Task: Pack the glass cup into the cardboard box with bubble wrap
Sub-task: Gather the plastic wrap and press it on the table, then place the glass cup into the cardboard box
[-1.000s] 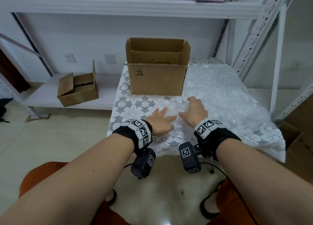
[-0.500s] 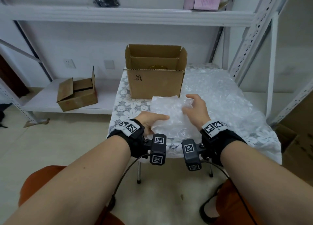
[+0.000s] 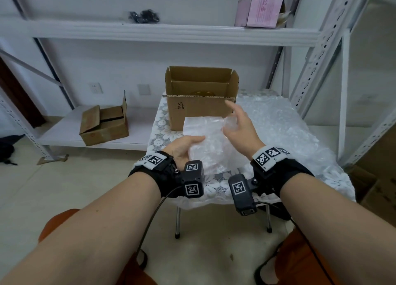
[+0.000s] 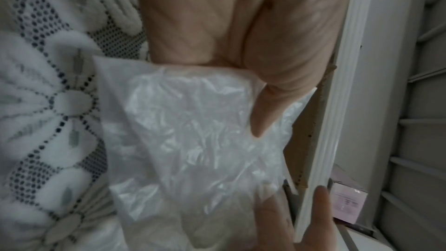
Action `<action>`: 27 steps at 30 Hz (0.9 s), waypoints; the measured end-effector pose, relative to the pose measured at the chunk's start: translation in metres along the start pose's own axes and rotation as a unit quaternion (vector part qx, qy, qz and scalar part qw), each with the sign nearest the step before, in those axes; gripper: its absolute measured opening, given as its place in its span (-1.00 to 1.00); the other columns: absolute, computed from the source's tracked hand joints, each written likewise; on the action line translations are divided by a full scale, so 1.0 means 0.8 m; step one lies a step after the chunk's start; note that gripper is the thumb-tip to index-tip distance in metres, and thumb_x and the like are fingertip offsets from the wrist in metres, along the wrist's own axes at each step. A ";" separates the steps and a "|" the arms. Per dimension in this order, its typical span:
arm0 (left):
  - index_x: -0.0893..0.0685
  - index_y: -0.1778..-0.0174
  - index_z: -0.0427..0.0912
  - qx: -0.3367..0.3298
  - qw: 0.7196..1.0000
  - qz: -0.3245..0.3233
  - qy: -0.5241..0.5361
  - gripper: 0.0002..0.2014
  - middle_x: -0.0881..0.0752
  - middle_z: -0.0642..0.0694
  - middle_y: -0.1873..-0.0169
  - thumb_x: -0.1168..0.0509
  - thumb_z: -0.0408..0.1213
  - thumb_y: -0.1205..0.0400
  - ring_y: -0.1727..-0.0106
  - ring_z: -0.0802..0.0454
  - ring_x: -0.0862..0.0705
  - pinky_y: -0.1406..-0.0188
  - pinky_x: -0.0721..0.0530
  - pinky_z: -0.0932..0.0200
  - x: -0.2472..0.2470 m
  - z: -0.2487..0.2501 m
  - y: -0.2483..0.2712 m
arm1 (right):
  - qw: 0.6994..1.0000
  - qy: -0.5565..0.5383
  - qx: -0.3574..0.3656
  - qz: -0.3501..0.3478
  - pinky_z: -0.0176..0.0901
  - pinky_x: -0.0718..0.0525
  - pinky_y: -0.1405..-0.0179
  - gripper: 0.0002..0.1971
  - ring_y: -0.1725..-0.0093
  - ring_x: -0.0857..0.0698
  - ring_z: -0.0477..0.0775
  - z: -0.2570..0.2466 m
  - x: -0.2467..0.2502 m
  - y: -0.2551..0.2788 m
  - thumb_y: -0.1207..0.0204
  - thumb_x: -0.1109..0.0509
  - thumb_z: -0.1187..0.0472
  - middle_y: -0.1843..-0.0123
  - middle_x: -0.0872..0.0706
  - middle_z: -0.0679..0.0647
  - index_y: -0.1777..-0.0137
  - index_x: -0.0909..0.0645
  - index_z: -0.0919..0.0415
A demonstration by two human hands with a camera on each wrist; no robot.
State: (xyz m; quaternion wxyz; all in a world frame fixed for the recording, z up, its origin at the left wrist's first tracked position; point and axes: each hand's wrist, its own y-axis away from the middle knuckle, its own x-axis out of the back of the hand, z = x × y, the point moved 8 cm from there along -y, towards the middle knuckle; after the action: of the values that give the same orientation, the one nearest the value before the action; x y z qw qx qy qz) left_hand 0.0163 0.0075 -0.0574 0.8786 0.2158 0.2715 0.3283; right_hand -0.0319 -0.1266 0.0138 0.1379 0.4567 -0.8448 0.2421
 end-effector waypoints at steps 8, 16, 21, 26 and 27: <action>-0.52 -0.46 -0.25 -0.085 0.993 -0.075 0.035 -0.41 -0.60 -0.33 -0.30 -0.46 -0.28 -0.49 -0.40 -0.30 -0.53 -0.46 -0.38 -0.29 -0.021 0.093 0.030 | 0.980 0.111 0.167 0.005 0.00 -0.32 -0.50 -0.89 -0.46 -0.36 0.07 -0.103 0.004 -0.025 -0.48 -0.17 0.24 -0.41 -0.44 0.13 0.12 -0.54 0.10; -0.63 -0.16 -0.35 -0.183 0.978 0.059 0.079 -0.71 -0.79 -0.36 0.11 -0.41 -0.39 -0.54 0.14 -0.33 -0.78 0.09 -0.76 -0.29 -0.002 0.233 0.041 | 0.964 0.010 0.209 0.166 -0.15 -0.48 -0.37 -0.59 -0.26 -0.48 -0.03 -0.174 0.060 -0.104 -0.53 -0.11 0.34 -0.32 -0.48 0.20 -0.38 -0.42 0.34; -0.71 0.05 -0.28 -0.323 0.919 0.208 0.091 -0.77 -0.80 -0.29 0.06 -0.51 -0.47 -0.39 0.04 -0.26 -0.80 -0.05 -0.73 -0.30 0.060 0.292 0.011 | 0.986 0.076 0.043 0.140 -0.05 -0.54 -0.32 -0.68 -0.26 -0.59 0.07 -0.105 0.044 -0.166 -0.71 -0.07 0.21 -0.29 -0.60 0.16 -0.39 -0.43 0.26; -0.73 -0.02 -0.26 -0.368 0.894 0.254 0.034 -0.76 -0.81 -0.19 0.04 -0.49 -0.41 -0.44 0.01 -0.12 -0.79 -0.07 -0.76 -0.09 0.080 0.305 -0.034 | 0.966 0.251 -0.062 -0.001 0.05 -0.63 -0.22 -0.74 -0.20 -0.65 0.14 -0.024 -0.018 -0.203 -0.65 -0.17 0.24 -0.29 -0.65 0.15 -0.24 -0.61 0.16; -0.72 -0.05 -0.28 -0.373 0.892 0.257 0.012 -0.75 -0.80 -0.18 0.02 -0.48 -0.42 -0.46 -0.01 -0.10 -0.78 -0.08 -0.76 -0.05 0.081 0.305 -0.040 | 0.958 0.272 -0.079 -0.036 0.05 -0.63 -0.23 -0.72 -0.21 -0.65 0.18 -0.012 -0.026 -0.207 -0.62 -0.17 0.31 -0.33 -0.62 0.19 -0.21 -0.64 0.15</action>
State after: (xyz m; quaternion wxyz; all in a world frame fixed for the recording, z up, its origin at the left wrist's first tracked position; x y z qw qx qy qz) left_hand 0.2228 -0.0188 0.0883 0.7765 -0.0691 0.0747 0.6219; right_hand 0.1184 -0.1835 0.0595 0.4069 0.3915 -0.7746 0.2850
